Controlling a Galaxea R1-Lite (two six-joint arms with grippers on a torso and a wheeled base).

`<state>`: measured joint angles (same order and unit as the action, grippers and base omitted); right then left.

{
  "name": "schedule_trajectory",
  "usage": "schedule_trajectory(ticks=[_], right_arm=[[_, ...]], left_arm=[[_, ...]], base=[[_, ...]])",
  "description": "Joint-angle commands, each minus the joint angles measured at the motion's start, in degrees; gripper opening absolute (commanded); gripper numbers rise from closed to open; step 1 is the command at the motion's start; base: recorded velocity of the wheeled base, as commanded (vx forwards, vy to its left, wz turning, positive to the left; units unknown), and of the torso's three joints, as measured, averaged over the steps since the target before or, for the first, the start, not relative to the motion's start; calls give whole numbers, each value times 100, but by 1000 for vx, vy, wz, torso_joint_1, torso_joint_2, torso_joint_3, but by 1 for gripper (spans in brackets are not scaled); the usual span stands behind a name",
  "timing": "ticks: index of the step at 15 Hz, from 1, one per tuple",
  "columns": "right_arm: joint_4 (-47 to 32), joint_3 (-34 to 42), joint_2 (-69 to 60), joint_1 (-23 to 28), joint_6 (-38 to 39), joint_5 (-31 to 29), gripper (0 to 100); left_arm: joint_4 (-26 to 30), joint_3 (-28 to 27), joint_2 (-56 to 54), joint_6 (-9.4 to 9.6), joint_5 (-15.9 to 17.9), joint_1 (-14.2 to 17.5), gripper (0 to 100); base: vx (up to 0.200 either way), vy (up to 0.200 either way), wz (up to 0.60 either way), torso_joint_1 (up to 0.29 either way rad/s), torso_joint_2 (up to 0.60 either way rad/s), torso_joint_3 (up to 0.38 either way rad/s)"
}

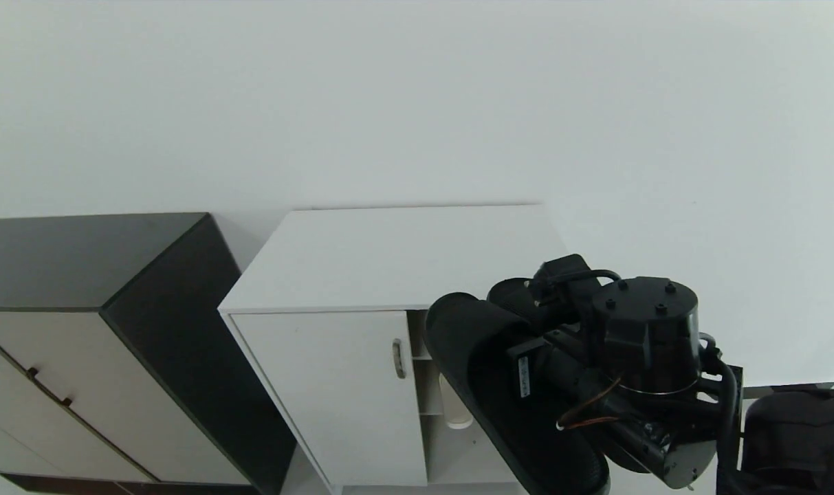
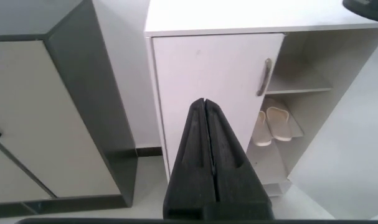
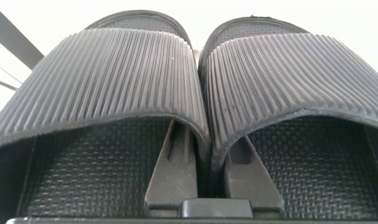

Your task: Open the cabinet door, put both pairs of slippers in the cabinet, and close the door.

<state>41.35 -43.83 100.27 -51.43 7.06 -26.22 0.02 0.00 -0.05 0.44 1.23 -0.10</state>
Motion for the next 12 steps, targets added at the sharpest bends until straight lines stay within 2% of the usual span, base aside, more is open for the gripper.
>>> schedule_trajectory(ticks=[1, 3, 6, 12], right_arm=[[13, 225, -245, -104, 6, -58, 0], [22, 278, -324, -280, 41, -384, 0], [22, 269, -376, -535, 50, -384, 0], [40, 348, -315, -622, 50, -384, 0]], left_arm=[[-2, 0, 5, 0, 0, 1, 0], [-2, 0, 5, 0, 0, 1, 0], [-2, 0, 5, 0, 0, 1, 0], [-2, 0, 5, 0, 0, 1, 0]], base=[[0, 0, 0, 0, 0, 0], [0, 0, 0, 0, 0, 0], [0, 0, 0, 0, 0, 0], [0, 0, 0, 0, 0, 0]])
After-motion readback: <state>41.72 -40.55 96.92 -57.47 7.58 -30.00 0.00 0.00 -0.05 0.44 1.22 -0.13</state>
